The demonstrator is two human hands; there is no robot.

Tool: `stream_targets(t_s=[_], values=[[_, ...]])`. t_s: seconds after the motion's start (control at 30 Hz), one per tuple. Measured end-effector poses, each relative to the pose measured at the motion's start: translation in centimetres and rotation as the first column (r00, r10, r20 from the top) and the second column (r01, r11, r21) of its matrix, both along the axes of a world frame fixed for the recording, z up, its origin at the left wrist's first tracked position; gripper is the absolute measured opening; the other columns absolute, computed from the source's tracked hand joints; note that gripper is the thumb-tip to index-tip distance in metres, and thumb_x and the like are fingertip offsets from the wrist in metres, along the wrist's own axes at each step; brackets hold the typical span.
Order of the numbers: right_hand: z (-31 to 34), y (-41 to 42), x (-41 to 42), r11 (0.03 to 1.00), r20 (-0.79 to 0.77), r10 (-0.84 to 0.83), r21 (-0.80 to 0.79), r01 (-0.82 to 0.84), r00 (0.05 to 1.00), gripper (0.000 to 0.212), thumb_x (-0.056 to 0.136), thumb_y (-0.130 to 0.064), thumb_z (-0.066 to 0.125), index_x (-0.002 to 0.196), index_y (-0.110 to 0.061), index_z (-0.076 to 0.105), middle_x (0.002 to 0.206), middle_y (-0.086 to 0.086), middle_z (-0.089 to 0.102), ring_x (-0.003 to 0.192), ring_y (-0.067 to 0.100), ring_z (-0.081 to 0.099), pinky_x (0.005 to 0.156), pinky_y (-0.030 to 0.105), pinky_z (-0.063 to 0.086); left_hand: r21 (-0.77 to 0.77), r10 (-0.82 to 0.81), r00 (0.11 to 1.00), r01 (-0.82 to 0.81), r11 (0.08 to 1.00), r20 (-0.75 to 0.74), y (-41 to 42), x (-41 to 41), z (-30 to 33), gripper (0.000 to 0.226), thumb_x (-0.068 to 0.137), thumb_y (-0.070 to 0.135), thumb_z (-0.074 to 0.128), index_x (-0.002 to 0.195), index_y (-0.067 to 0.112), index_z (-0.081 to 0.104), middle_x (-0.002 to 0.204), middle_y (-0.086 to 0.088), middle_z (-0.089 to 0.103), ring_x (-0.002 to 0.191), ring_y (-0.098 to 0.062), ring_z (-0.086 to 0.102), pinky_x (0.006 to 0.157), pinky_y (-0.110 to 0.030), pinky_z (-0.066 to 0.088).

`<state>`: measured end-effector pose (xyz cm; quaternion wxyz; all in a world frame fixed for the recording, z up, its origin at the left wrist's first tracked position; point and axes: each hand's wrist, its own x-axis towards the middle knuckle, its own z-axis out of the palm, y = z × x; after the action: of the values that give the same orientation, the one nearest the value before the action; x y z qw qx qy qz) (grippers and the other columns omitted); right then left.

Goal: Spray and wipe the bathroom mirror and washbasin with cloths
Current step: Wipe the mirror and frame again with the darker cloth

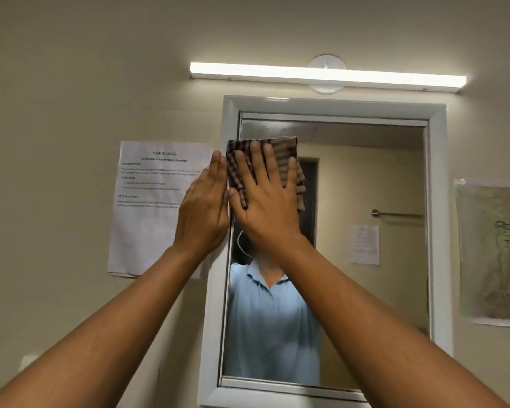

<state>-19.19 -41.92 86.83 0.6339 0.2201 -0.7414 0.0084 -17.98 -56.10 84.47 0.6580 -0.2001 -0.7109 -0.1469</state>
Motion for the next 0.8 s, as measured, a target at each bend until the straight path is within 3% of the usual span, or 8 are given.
stream_targets(t_s=[0.27,0.37,0.6,0.7,0.8], values=[[-16.5,1.5,1.7,0.993,0.136,0.051,0.102,-0.065,0.989,0.078,0.095,-0.049,0.042,0.159,-0.022,0.008,0.167,0.005,-0.001,0.154,0.026,-0.002,0.117,0.062,0.01,-0.054,0.055,0.997,-0.052,0.997,0.049,-1.2,0.4,-2.2,0.065,0.1,0.011,0.039,0.158,0.015,0.011,0.166,-0.004,0.012,0.151,-0.018,0.019,0.119,-0.046,0.029],[-19.4,1.7,1.8,0.988,0.136,0.017,0.147,-0.038,0.991,0.08,0.092,-0.049,0.046,0.159,-0.022,0.011,0.167,0.005,0.005,0.154,0.025,0.003,0.115,0.06,0.013,-0.046,0.052,0.997,-0.049,0.998,0.06,-0.9,0.6,-3.8,0.064,0.101,0.011,0.037,0.158,0.017,0.01,0.166,-0.003,0.012,0.151,-0.018,0.019,0.12,-0.045,0.029],[-13.3,3.3,1.3,0.97,0.1,0.008,0.242,-0.032,0.995,0.073,0.096,-0.046,0.041,0.159,-0.023,0.012,0.167,0.005,0.003,0.154,0.023,-0.004,0.12,0.061,0.004,0.008,-0.015,0.998,0.014,1.0,0.064,-0.6,0.5,-5.1,0.06,0.102,0.019,0.031,0.158,0.023,0.01,0.165,0.001,0.014,0.15,-0.017,0.021,0.119,-0.045,0.029],[-9.3,4.3,0.8,0.977,0.054,-0.018,0.212,0.006,0.998,0.072,0.095,-0.046,0.04,0.159,-0.022,0.015,0.167,0.006,0.006,0.154,0.024,-0.003,0.12,0.06,-0.002,0.037,-0.039,0.998,0.037,0.999,0.054,-0.3,0.6,-5.6,0.06,0.102,0.021,0.03,0.158,0.025,0.009,0.165,0.002,0.015,0.15,-0.016,0.021,0.119,-0.043,0.028],[-6.7,6.7,0.4,0.989,0.058,-0.062,0.137,0.053,0.996,0.073,0.096,-0.05,0.038,0.159,-0.023,0.013,0.167,0.006,0.004,0.154,0.025,-0.003,0.119,0.061,0.002,0.055,-0.06,0.998,0.058,0.997,0.036,0.4,0.7,-6.0,0.06,0.102,0.02,0.031,0.158,0.023,0.011,0.165,0.002,0.017,0.15,-0.015,0.022,0.119,-0.039,0.027]])
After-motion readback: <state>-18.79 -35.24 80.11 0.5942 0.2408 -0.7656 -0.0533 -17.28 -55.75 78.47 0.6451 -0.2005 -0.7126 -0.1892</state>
